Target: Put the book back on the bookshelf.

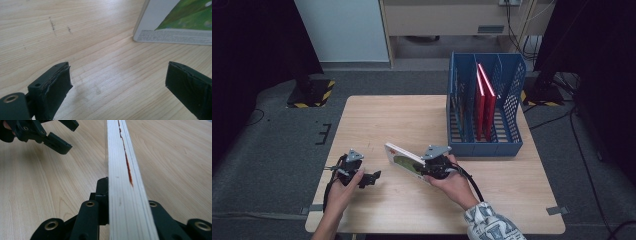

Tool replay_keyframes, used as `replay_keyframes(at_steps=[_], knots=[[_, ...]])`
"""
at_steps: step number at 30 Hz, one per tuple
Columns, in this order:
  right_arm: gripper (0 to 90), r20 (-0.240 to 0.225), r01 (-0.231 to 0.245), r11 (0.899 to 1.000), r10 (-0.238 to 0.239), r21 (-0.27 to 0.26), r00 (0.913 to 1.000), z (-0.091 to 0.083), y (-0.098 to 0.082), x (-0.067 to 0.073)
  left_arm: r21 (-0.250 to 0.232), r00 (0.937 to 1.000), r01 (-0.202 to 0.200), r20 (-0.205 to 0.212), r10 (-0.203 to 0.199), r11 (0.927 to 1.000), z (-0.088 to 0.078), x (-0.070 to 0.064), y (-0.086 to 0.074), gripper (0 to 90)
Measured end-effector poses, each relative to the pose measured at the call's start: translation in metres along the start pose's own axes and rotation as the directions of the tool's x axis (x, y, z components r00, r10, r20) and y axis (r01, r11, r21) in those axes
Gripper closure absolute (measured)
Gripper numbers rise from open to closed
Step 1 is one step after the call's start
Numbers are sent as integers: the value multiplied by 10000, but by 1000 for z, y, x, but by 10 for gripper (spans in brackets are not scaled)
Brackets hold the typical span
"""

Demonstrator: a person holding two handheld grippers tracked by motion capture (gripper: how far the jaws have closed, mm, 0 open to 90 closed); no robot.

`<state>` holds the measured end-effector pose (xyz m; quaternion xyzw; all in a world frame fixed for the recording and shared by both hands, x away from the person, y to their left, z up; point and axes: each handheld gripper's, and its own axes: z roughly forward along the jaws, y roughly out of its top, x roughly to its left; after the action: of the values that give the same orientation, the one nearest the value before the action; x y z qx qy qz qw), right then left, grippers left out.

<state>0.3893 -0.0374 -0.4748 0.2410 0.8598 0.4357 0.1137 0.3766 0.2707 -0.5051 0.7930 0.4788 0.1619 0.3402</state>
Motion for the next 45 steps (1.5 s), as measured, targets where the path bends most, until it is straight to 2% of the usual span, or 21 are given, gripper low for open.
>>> replay_keyframes(at_steps=[9, 20, 28, 36, 45], knots=[[755, 277, -117, 9997, 122, -195, 9995, -4, 3, 2, 73, 9998, 15, -180, -14, 10000, 1, 2, -1, 56], [755, 332, -311, 9985, 326, -441, 9989, -12, 5, -1, 149, 9997, -12, -253, 16, 9999, 2, 3, -2, 56], [755, 524, -483, 9970, 515, -608, 9973, -20, 5, -6, 257, 10000, -36, -89, 38, 9997, 3, 2, -3, 87], [755, 565, -620, 9956, 660, -698, 9962, -28, 3, -8, 320, 9997, -170, -182, 176, 9993, 4, 1, -3, 69], [755, 645, -562, 9949, 618, -842, 9960, -41, 1, -9, 399, 9993, -291, -228, 300, 9988, 5, 1, -4, 65]])
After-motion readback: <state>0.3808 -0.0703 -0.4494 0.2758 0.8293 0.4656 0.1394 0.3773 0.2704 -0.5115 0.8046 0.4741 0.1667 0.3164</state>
